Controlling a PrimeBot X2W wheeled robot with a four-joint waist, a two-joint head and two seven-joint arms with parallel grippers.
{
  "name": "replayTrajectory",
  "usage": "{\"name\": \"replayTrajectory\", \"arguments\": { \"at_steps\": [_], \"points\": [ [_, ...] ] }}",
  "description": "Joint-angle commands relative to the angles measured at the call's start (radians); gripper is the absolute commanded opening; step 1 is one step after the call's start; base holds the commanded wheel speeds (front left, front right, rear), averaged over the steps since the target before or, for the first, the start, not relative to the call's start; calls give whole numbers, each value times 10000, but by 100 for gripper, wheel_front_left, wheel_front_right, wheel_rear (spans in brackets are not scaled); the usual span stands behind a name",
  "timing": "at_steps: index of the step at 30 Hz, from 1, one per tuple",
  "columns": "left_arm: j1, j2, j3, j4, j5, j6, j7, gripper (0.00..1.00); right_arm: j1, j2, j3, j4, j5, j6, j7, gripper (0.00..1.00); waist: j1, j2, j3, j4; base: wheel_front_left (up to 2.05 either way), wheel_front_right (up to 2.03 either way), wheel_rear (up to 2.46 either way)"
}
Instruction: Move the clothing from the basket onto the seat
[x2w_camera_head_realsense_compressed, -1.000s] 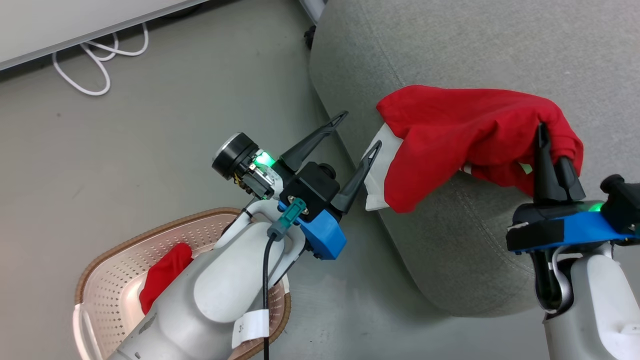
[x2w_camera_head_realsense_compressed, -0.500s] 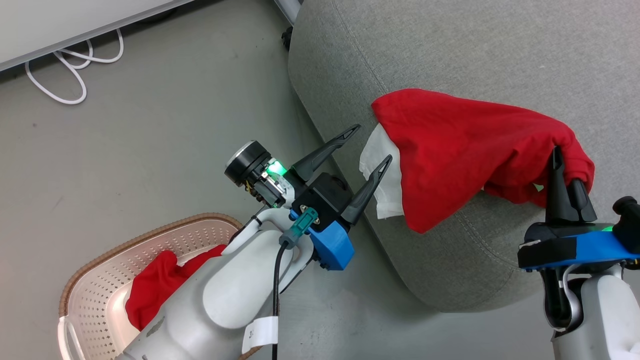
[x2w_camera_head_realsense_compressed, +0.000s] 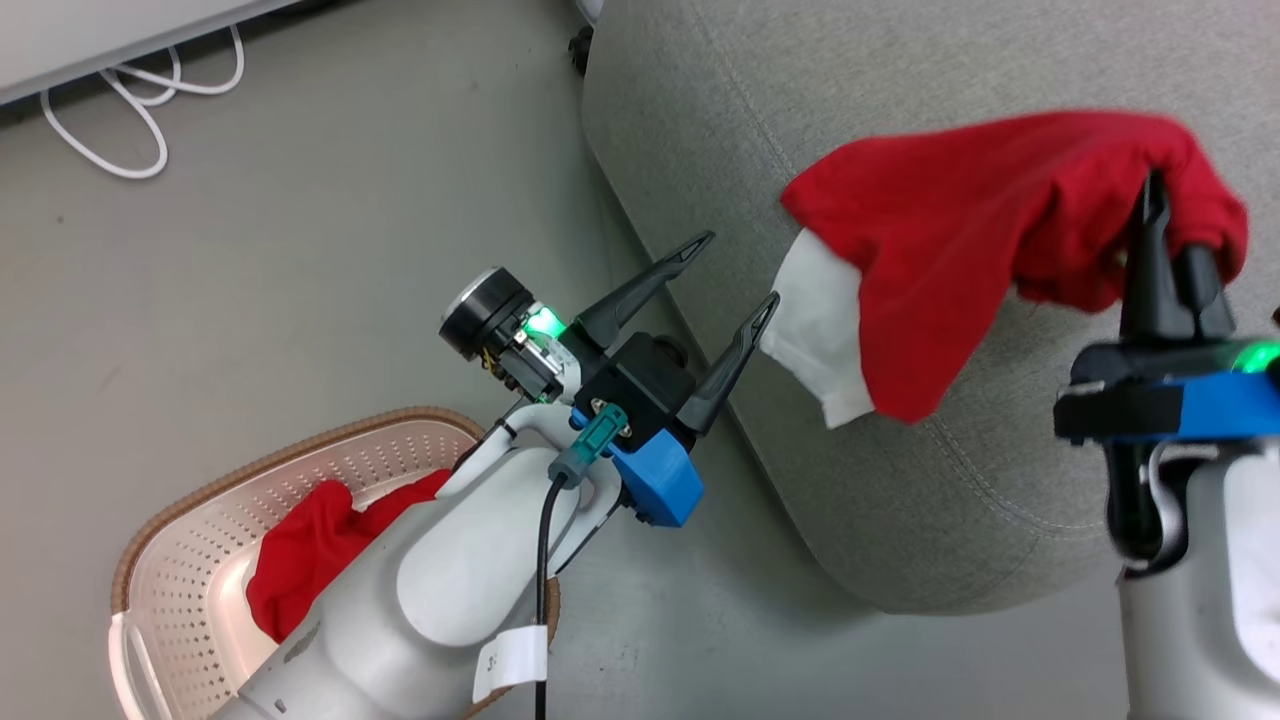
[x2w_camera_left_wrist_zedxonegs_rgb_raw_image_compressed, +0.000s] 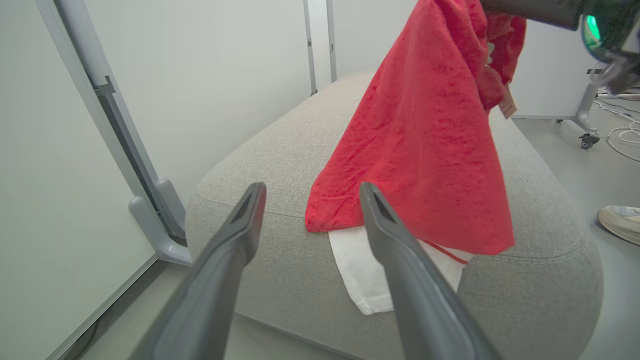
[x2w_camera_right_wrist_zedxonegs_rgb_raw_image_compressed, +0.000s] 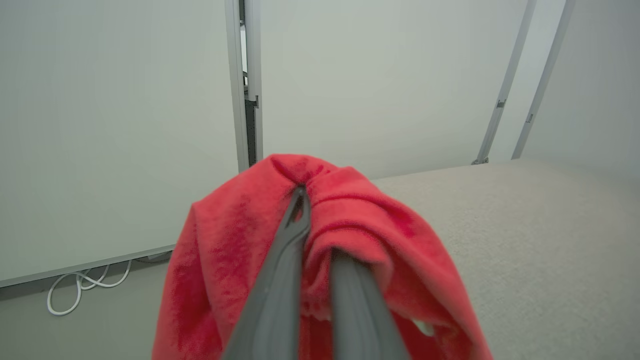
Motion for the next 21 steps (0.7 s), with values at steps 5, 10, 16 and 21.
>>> {"name": "replayTrajectory", "arguments": {
  "at_steps": [5, 10, 16, 21],
  "points": [
    [-513, 212, 114, -192, 84, 116, 27, 100, -1661, -617, -329, -385, -337, 1, -12, 0, 0, -1, 847, 276, 0, 0, 0],
    [-901, 509, 135, -432, 215, 167, 225, 100, -3101, -1383, -952, -768, -423, 1, -12, 0, 0, -1, 1777, 454, 0, 0, 0],
    [-1352, 836, 105, -836, 412, 163, 483, 100, -4370, -2220, -2120, -951, -318, 0, -11, 0, 0, -1, 2713, 573, 0, 0, 0],
    [-1780, 1094, 87, -1319, 601, 157, 748, 100, -5073, -3095, -3252, -542, -218, 0, -11, 0, 0, -1, 3579, 636, 0, 0, 0]
  ]
}}
